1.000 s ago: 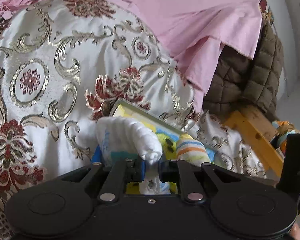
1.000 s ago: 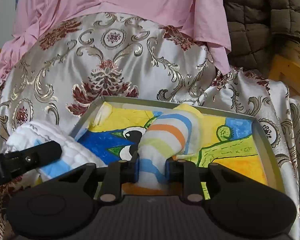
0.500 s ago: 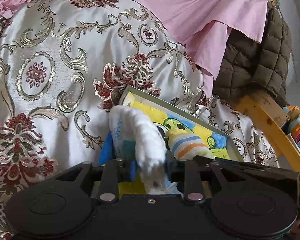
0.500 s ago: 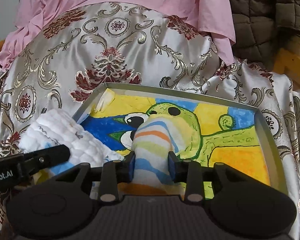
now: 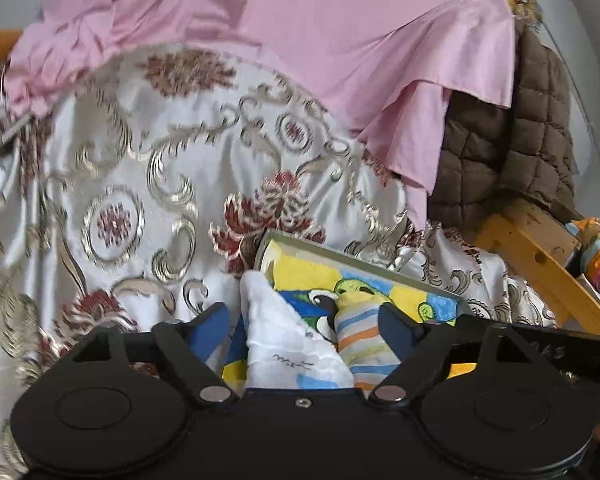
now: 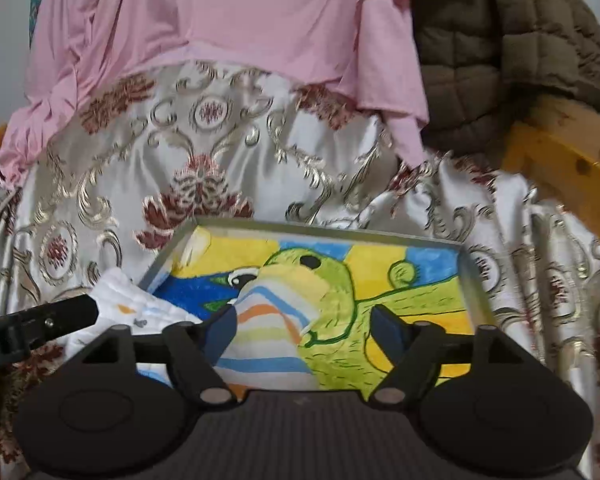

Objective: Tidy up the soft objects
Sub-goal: 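Open both tools to drop the towel and sock into the tray, then lift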

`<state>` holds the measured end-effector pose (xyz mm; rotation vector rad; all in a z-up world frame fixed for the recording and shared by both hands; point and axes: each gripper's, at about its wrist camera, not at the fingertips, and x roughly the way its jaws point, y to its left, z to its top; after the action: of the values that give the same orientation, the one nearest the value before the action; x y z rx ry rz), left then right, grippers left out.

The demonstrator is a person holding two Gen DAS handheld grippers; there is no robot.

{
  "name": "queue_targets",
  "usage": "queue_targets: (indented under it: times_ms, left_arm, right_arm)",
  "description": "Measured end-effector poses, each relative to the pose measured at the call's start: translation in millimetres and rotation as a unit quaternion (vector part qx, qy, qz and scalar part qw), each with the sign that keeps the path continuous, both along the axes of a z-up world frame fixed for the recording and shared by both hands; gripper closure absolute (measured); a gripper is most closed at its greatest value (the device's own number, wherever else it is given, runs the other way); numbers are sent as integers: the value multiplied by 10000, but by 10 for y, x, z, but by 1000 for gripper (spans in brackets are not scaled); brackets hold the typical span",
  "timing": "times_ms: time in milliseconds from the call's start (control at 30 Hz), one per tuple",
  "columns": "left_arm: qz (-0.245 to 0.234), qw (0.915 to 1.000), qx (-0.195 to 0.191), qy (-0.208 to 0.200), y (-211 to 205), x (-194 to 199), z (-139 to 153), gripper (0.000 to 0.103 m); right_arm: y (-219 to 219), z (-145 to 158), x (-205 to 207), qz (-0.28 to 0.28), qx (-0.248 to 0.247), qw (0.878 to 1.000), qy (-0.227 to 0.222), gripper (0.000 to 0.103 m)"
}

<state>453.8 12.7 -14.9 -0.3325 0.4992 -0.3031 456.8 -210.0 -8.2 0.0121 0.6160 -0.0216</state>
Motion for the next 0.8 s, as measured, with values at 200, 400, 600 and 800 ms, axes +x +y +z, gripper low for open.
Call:
queue_targets:
  times_ms: [200,400,600,800]
  left_arm:
    - [158,9985,283,-430,3,-361,393,5]
    - [187,9939,617,-900,-16,-807,804,1]
    - [101,9860,951,-1365,-18,-1346,1030,1]
    - [200,9819,1030,-1574,13,-1783,1122,1]
  right_arm:
    - [-143,352,-370,-19,173,9994,-304,9]
    - [-207,735,-800,74,165,9980,-605,1]
    - [-199,1051,-1259,197,114,9957,-894,1]
    - [-184,1263,-1740,332,113,9924,-1176,0]
